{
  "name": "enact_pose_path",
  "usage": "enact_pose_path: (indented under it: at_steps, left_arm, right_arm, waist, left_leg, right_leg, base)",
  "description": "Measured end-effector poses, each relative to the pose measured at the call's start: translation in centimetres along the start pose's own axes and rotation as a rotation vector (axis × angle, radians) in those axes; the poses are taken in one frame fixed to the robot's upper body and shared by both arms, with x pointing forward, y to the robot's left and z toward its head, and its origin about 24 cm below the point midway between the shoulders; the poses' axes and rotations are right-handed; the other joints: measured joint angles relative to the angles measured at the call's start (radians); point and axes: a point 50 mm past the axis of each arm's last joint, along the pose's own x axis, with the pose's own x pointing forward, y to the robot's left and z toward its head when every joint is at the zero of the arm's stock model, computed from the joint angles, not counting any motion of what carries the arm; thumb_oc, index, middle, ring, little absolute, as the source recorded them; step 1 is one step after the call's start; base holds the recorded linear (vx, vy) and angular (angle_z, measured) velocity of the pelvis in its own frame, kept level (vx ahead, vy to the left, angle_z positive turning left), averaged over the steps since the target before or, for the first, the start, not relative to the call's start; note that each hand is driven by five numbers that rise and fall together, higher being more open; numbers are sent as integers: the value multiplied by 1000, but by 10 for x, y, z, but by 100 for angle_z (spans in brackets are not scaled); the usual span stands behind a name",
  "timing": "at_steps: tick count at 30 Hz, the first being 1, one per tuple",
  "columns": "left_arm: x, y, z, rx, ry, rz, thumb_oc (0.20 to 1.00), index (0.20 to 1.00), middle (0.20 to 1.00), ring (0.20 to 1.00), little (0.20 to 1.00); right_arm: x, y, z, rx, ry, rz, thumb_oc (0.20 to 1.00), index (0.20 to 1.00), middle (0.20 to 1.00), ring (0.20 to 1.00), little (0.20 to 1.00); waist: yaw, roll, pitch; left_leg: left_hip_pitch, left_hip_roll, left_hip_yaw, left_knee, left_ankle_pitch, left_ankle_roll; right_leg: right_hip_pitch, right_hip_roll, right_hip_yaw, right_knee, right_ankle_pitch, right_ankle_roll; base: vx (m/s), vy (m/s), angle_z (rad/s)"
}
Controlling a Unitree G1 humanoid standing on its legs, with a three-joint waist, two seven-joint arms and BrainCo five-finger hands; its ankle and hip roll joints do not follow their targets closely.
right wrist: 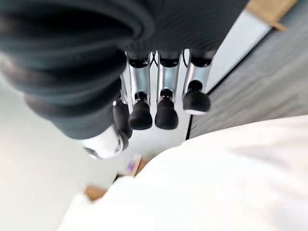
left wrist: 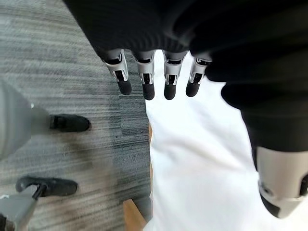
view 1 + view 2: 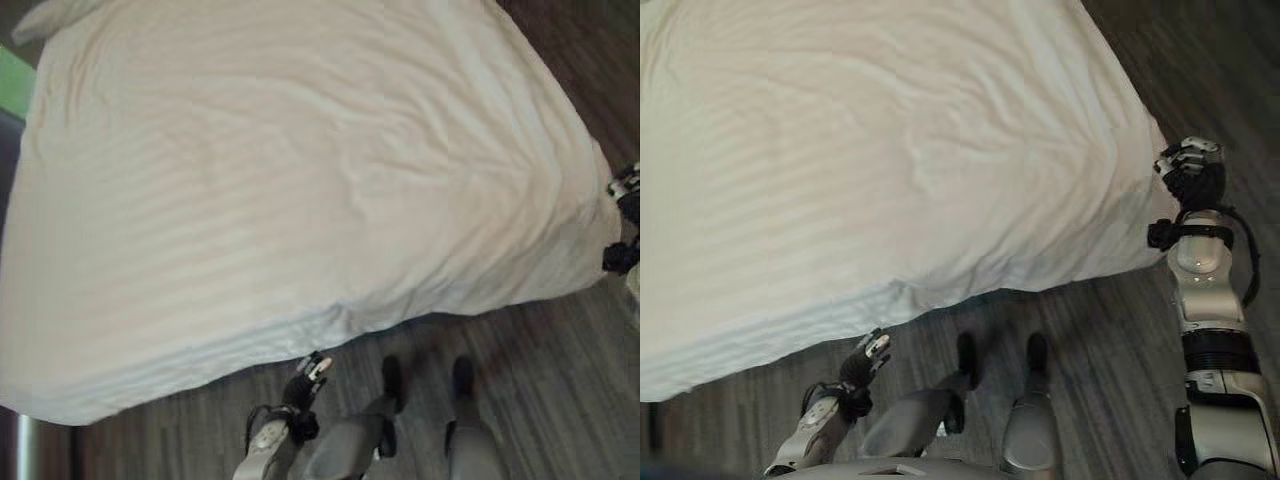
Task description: Making the bed.
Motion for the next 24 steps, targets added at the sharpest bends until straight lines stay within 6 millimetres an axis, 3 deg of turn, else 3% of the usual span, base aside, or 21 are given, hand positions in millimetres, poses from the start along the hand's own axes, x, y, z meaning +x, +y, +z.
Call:
enact_pose_path:
  at_steps: [2,3,4,5,7,9,11,13,15,17,18,19,20,21,22,23,24]
  left_arm:
    - [0,7,3,39,8,11,1000,1000,1000,1000,1000]
    - [4,12,12,70,-8,16,1000,1000,1000,1000,1000]
    - [4,16,17,81,-19,25,1000,1000,1000,1000,1000]
    - [3,19,21,92,-33,32,1000,1000,1000,1000,1000]
    - [4,31,32,141,-54,55,1000,1000,1000,1000,1000]
    - [6,36,35,150,-46,74,1000,1000,1000,1000,1000]
    - [7,39,35,146,-43,88,1000,1000,1000,1000,1000]
    - [10,35,37,135,-50,89,1000,1000,1000,1000,1000]
    - [10,34,34,121,-48,89,1000,1000,1000,1000,1000]
    - [4,37,25,101,-32,102,1000,1000,1000,1000,1000]
    - [-1,39,19,88,-19,113,1000,1000,1000,1000,1000]
    - [-5,37,8,66,9,112,1000,1000,1000,1000,1000]
    - [-1,28,3,61,28,85,1000,1000,1000,1000,1000]
    - [-1,22,0,47,32,67,1000,1000,1000,1000,1000]
    - [0,16,-2,28,34,33,1000,1000,1000,1000,1000]
    - [2,10,0,32,32,6,1000,1000,1000,1000,1000]
    - [2,6,0,35,34,-18,1000,1000,1000,1000,1000]
  right_arm:
    - [2,13,3,16,8,10,200,200,200,200,200]
    - [3,23,-3,7,44,40,200,200,200,200,200]
    - [3,27,-6,7,65,48,200,200,200,200,200]
    - [2,29,-7,11,71,51,200,200,200,200,200]
    - [9,30,3,26,40,48,200,200,200,200,200]
    - [14,28,5,42,44,34,200,200,200,200,200]
    - [19,26,4,52,68,20,200,200,200,200,200]
    - [19,27,3,72,74,22,200,200,200,200,200]
    - [19,28,4,111,82,20,200,200,200,200,200]
    - [15,30,-1,201,94,4,200,200,200,200,200]
    - [12,38,-4,241,114,11,200,200,200,200,200]
    - [11,45,-3,286,121,22,200,200,200,200,200]
    - [4,42,-13,363,150,-13,200,200,200,200,200]
    - [3,41,-16,425,168,-35,200,200,200,200,200]
    - [2,36,-19,633,185,-122,200,200,200,200,200]
    - [6,30,-18,719,177,-171,200,200,200,200,200]
    - [16,31,-3,830,144,-176,200,200,200,200,200]
  waist:
    - [-4,-1,3]
    - [1,-3,7]
    - [-2,-12,4]
    - [-1,-29,-6]
    - [8,-68,-5]
    - [8,-69,-4]
    - [5,-63,-2]
    - [-9,-42,3]
    - [0,-42,3]
    - [-4,-66,-10]
    - [4,-73,-17]
    - [16,-32,-25]
    - [3,-26,-26]
    - [20,-14,-26]
    - [23,-16,-27]
    - [29,-28,-21]
    - [36,-23,-18]
  left_leg:
    - [24,15,-17,0,15,21]
    - [66,25,-29,0,-5,39]
    - [75,17,-37,6,-12,39]
    - [78,5,-44,7,-15,42]
    - [69,-25,-56,9,-19,42]
    - [60,-37,-74,11,-23,35]
    - [58,-42,-95,18,-35,22]
    - [66,-21,-142,36,-59,1]
    - [85,8,-156,45,-78,-37]
    - [128,48,-190,40,-105,-79]
    - [149,74,-191,40,-120,-101]
    - [130,128,-176,86,-132,-120]
    - [15,155,-166,279,-129,-120]
    - [-36,171,-144,347,-100,-101]
    - [-122,172,-74,469,-62,-97]
    - [-139,169,-64,464,-80,-124]
    - [-155,119,-93,356,-91,-146]
  right_leg:
    - [-56,0,-10,165,-41,28]
    - [-145,-16,-11,391,-100,77]
    - [-165,-37,-9,439,-113,78]
    - [-183,-61,-8,435,-113,78]
    - [-218,-115,10,296,-108,80]
    - [-217,-165,23,102,-53,85]
    - [-212,-219,51,-49,33,119]
    - [-210,-264,53,-45,95,131]
    - [-163,-253,-34,-40,128,129]
    - [-47,-191,-72,1,147,94]
    - [-27,-167,-95,19,65,41]
    - [-37,-107,-101,57,59,29]
    - [-49,-91,-137,101,31,-2]
    - [-62,-78,-146,132,14,-26]
    - [-53,-70,-194,119,-17,-74]
    - [-50,-66,-200,100,-22,-79]
    - [-58,-55,-192,75,-29,-93]
  base:
    - [145,38,7]
    - [196,-67,28]
    - [207,-121,32]
    - [224,-186,39]
    - [246,-218,33]
    - [402,-336,40]
    - [258,-200,34]
    - [331,-408,47]
    - [376,-530,26]
    - [224,-470,45]
    - [24,-285,10]
    - [8,-558,23]
    - [14,-382,34]
    - [78,-460,78]
    - [202,-255,40]
    - [142,-150,34]
    - [240,-180,-4]
